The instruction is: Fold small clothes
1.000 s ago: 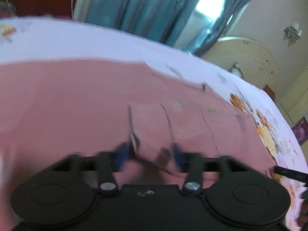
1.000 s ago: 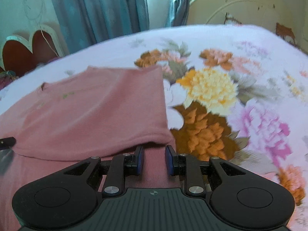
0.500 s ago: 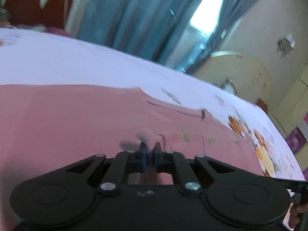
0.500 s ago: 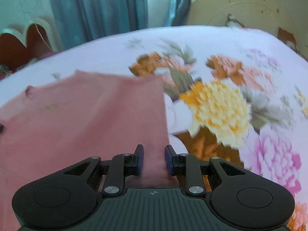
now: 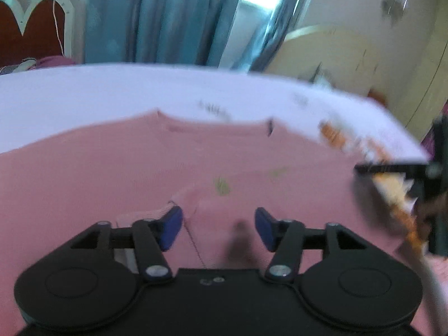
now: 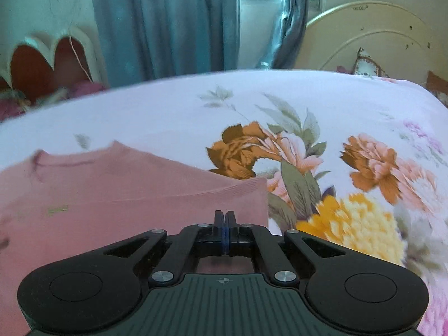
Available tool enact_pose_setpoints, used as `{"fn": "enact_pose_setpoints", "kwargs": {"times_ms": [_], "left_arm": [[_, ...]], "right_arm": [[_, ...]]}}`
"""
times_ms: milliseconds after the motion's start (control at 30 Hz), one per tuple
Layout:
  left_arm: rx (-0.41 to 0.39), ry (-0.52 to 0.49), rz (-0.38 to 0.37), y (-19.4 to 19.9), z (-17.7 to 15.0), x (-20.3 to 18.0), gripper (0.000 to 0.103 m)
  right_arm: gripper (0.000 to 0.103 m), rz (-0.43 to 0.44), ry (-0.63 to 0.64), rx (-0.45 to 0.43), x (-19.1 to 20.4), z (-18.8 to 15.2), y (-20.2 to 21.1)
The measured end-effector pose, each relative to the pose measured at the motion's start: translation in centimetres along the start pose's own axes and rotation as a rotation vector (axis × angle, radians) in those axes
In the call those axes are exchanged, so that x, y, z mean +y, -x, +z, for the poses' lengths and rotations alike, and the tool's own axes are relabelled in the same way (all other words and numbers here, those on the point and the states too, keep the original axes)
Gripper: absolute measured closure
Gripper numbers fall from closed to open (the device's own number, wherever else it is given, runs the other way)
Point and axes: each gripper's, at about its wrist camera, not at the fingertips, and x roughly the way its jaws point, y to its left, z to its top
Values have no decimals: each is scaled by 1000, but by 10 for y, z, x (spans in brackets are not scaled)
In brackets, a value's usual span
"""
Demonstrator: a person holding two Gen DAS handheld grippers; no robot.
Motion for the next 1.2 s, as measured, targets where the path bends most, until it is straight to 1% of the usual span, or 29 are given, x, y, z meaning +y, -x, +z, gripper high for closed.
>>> {"fn": "enact_pose_setpoints", "kwargs": {"times_ms": [67,100,133,200,300,333,367,400,433,467,500,533,567,600,667,733,767,800,833,867,900,933,967,1000,1033,1100,1133,1167,1200], "left_arm": [[-15,-10,31,-5,1,-5,42],[-17,-3,32,0,1,-6,45],[-46,4,25,9,-1,-8,45],[-112,23,-8,32,-10,-10,45],[-120,58,-27,57,-33,-17,46],[-119,59,-31,63,-42,-20,46],[-99,47,-27,64,-52,-24,44],[-55,25,-7,58,-61,-26,45],[-38,-6,16,51,-67,-31,44],[-66,-35,30,53,-71,-35,44],[-64,-34,38,57,-69,-37,44],[-81,-23,40,64,-68,-34,45],[-127,-9,48,72,-67,-30,44],[-166,3,64,78,-65,-26,44],[-194,30,121,85,-58,-10,44],[-150,88,138,74,-48,10,46],[-128,131,123,67,-44,23,46],[-98,181,82,57,-40,36,53],[-57,234,48,47,-36,47,56],[-41,283,-3,41,-31,56,56],[-46,299,-45,39,-30,60,64],[-27,300,-71,33,-25,63,74],[-14,293,-82,27,-23,64,96],[-23,286,-94,24,-21,65,95],[-54,260,-92,28,-19,63,95],[-143,165,-83,40,-17,50,95],[-163,125,-66,44,-15,45,95],[-161,100,-52,44,-15,43,95],[-132,80,-47,37,-16,42,95]], "right_arm": [[103,23,-39,7,-8,6,-6],[103,22,-38,20,-8,9,-4],[103,19,-28,17,-6,9,3],[103,57,11,-9,-4,-1,27],[103,94,28,1,-2,-32,64],[103,101,31,9,-2,-48,78],[103,104,34,22,-2,-61,86],[103,93,48,54,-1,-76,87],[103,67,59,79,2,-87,83],[103,63,51,49,2,-93,88],[103,54,40,56,3,-93,92],[103,53,23,46,4,-91,99],[103,62,6,20,4,-90,107],[103,75,-3,-3,4,-89,114],[103,69,7,-2,6,-88,118],[103,58,4,13,4,-88,112],[103,54,-9,24,3,-89,109],[103,52,-26,37,1,-90,105],[103,53,-43,53,-1,-92,102],[103,54,-54,59,-1,-93,98],[103,53,-60,55,-1,-94,99],[103,47,-62,54,1,-94,99],[103,42,-63,53,1,-93,97],[103,38,-65,52,1,-92,97],[103,32,-69,51,1,-92,98],[103,20,-92,14,0,-89,107],[103,27,-100,-9,-1,-88,113],[103,32,-101,-10,-1,-88,114],[103,21,-91,24,1,-90,107]]}}
